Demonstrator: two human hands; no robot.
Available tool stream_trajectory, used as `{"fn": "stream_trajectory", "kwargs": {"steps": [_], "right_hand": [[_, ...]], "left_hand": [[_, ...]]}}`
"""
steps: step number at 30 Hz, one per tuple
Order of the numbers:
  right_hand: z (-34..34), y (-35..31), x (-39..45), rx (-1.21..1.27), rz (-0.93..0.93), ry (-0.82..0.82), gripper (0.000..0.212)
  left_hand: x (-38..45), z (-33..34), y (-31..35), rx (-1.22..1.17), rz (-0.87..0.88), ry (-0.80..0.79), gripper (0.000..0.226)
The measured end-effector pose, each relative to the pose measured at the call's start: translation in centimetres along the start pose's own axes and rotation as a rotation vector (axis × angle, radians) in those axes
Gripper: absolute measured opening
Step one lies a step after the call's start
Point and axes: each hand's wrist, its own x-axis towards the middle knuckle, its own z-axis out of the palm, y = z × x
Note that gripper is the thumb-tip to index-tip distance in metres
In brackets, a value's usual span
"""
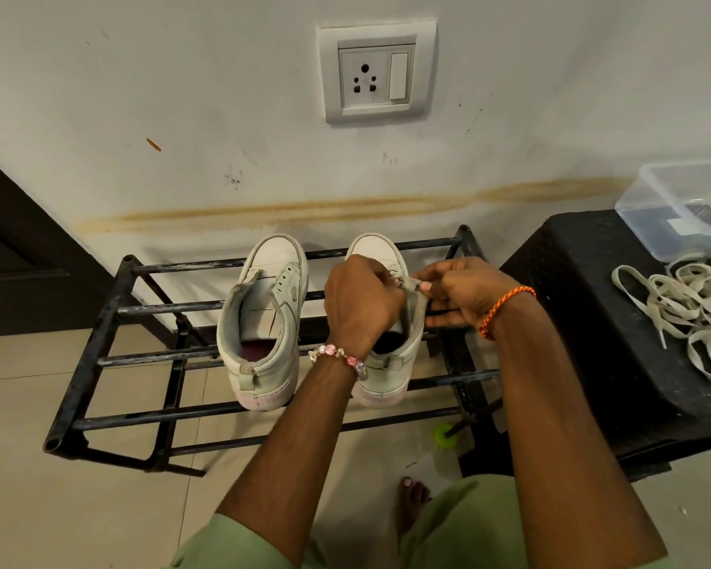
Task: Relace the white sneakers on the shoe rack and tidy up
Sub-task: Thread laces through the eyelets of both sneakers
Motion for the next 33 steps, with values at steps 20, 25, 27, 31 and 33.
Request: {"fn": "stream_trajectory", "kwargs": {"steps": [20,25,27,31,33], "right_hand": [[0.01,-0.12,-0.03,-0.011,0.008,-0.021,0.019],[0.15,-0.23,0.04,-0.033,0.012,-0.013,0.019],[0.19,-0.31,0.03,-0.055,0.015,-0.016,0.018],[-0.07,-0.29,-0.03,-0.027,0.025,-0.024,0.021],[-0.1,-0.26,-0.14,-0.005,0.034,-0.029,0.022]], "left_hand": [[0.6,-0.11,-0.41,-0.011,-0.042,-0.064,0.011],[0.49,-0.31,-0.48,0.027,0.009,-0.036,0.013],[0.47,-0.32,-0.32,0.1,0.01,-0.013,0.014],[0.5,-0.39,-0.15,0.138,-0.009,0.004,0.017],[0.43,-0.34,-0.16,0.131,-0.021,0.01,0.016]]}}
